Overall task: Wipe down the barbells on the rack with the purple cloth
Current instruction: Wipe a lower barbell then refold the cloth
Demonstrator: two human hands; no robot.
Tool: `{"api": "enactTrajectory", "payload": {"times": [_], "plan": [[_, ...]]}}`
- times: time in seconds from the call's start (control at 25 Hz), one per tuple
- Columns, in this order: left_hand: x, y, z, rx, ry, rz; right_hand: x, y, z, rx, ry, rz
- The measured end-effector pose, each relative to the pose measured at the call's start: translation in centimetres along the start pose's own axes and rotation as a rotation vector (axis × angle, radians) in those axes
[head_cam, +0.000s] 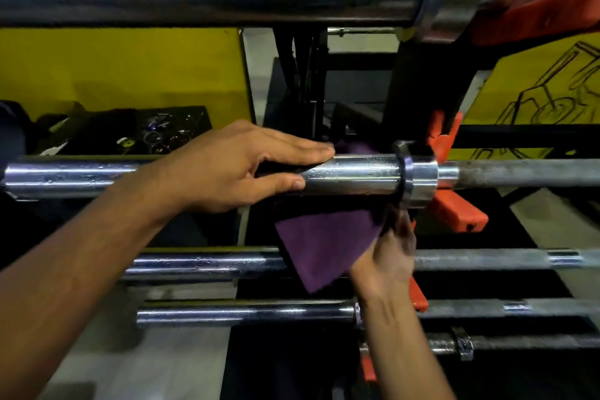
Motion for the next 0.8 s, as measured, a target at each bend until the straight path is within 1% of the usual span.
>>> {"api": "enactTrajectory", "payload": {"times": [0.04,0.08,0.12,0.16,0.28,0.36,0.4,0.44,0.48,0.52,0.56,0.6,0.64,0.72,0.76,0.8], "plan": [[0.1,0.0,0.1,0.003,-0.003,-0.006,-1.0,0.3,-0.2,0.036,-0.057,-0.014],[0.1,0.0,0.1,0.009,-0.005,-0.008,-2.2,1.5,-1.2,0.136,-0.23,-0.031],[0.2,0.1,0.1,0.014,-0.006,-0.009,-3.6,2.6,-1.4,0.169,-0.211,-0.089],[0.2,0.1,0.1,0.018,-0.008,-0.011,-4.3,4.2,-1.2,0.156,-0.158,-0.137],[0.0,-0.2,0.3,0.011,0.009,0.027,-4.5,7.0,-0.1,0.09,-0.111,-0.092],[0.0,-0.2,0.2,0.013,0.005,0.062,-4.1,8.8,0.4,0.043,-0.071,-0.092],[-0.1,0.0,-0.2,0.032,-0.005,0.054,-3.3,9.8,0.7,0.007,-0.041,-0.077],[-0.1,0.3,-1.0,0.073,-0.004,0.014,-2.1,10.8,0.9,-0.048,-0.003,-0.008],[-0.2,0.9,-2.0,0.131,0.025,-0.046,-0.8,11.6,0.8,-0.108,0.094,0.032],[-0.2,1.7,-3.2,0.189,0.087,-0.099,0.1,12.2,0.6,-0.183,0.242,0.093],[0.0,2.5,-4.3,0.226,0.17,-0.124,0.8,12.8,0.4,-0.254,0.456,0.101],[0.4,3.3,-5.3,0.238,0.252,-0.108,1.2,13.2,0.3,-0.334,0.604,0.113],[1.0,4.0,-6.0,0.242,0.314,-0.056,2.0,13.9,0.4,-0.396,0.675,0.101],[2.1,5.5,-6.6,0.255,0.369,0.054,3.1,15.1,0.5,-0.414,0.72,0.113],[2.5,6.2,-6.5,0.258,0.391,0.082,3.5,15.8,0.7,-0.437,0.766,0.129],[2.7,6.8,-6.2,0.247,0.415,0.101,4.1,16.5,1.1,-0.476,0.875,0.147]]}}
Point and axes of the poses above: each hand's wrist, its own y-axis away from the middle knuckle, its own x-axis out of the palm, z = x × y, the point moved 7 cm from there along -y, towards the middle knuckle, and after that the axes turned 2 degrees about -x, right-handed, at the moved point
